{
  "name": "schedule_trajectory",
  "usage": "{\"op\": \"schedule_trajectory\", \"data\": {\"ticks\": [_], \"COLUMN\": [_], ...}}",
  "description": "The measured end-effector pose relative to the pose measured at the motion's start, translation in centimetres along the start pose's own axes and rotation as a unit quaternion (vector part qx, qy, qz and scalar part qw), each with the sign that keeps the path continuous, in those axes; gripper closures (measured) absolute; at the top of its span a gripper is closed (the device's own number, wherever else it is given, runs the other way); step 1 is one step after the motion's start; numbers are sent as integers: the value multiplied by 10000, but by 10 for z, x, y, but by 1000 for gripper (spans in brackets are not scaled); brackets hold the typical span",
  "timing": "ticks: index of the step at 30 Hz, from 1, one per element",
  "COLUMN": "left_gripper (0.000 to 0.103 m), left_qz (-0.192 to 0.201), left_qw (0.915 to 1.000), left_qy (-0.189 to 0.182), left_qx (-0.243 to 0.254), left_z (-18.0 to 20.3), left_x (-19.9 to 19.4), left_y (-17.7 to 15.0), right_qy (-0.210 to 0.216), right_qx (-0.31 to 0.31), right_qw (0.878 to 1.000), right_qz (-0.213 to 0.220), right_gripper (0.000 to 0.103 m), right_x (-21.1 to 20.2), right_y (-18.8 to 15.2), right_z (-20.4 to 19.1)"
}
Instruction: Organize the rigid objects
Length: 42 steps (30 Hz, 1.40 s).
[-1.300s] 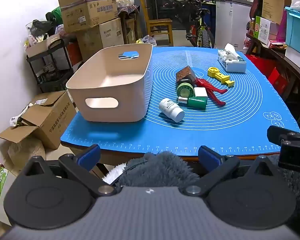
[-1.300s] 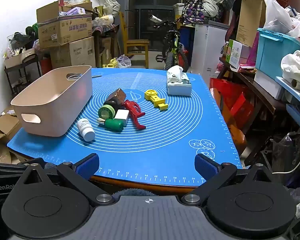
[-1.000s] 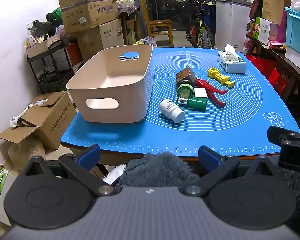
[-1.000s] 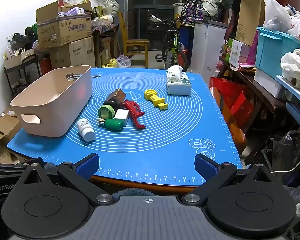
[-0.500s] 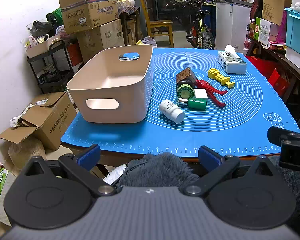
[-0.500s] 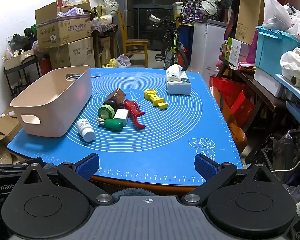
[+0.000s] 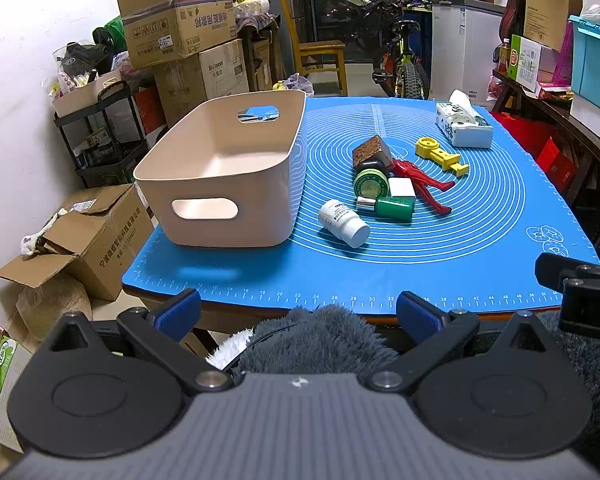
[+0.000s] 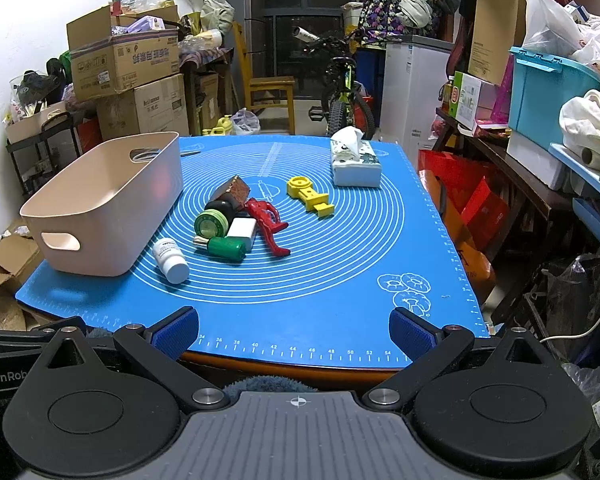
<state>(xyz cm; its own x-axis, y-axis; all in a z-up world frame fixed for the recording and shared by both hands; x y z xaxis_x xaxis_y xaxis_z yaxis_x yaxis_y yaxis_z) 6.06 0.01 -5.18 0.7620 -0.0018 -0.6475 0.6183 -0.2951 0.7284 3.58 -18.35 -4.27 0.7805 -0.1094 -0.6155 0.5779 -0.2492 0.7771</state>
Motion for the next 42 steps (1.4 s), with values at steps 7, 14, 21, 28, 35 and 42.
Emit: {"op": "schedule_trajectory", "data": {"ticks": [7, 14, 21, 28, 35, 42], "left_gripper": [0, 0, 0, 0, 0, 0], "left_qz": [6, 8, 1, 3, 1, -6], "left_qw": [10000, 10000, 10000, 10000, 10000, 10000], "left_qy": [3, 9, 2, 4, 6, 6], "left_qx": [2, 10, 6, 11, 17, 14], "left_z": [-1, 0, -2, -2, -2, -2], "left_x": [0, 0, -2, -2, -2, -4], "left_y": [0, 0, 2, 2, 2, 5], "right_qy": [1, 5, 4, 8, 9, 11], "right_qx": [9, 8, 16, 11, 17, 20], "right_qw": [10000, 10000, 10000, 10000, 10000, 10000], "right_qz": [-1, -2, -2, -1, -3, -1], "right_gripper": [2, 2, 2, 2, 2, 2], "right_x": [0, 0, 0, 0, 0, 0], "right_y": [0, 0, 0, 0, 1, 0], "right_z": [0, 0, 1, 0, 0, 0]}}
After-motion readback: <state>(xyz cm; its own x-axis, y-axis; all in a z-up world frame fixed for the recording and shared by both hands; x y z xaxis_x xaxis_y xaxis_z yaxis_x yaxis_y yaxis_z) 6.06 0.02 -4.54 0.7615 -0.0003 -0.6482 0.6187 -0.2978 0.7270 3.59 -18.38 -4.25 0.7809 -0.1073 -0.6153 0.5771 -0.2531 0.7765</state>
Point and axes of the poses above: each gripper's, at about its wrist camera, not at the fingertips, and x roughly the way its jaws point, z to its right, y to its top, the point moved 8 cm from there along x, roughly the way its jaws point, and after that the axes turned 8 degrees about x, right-handed, at the moved point
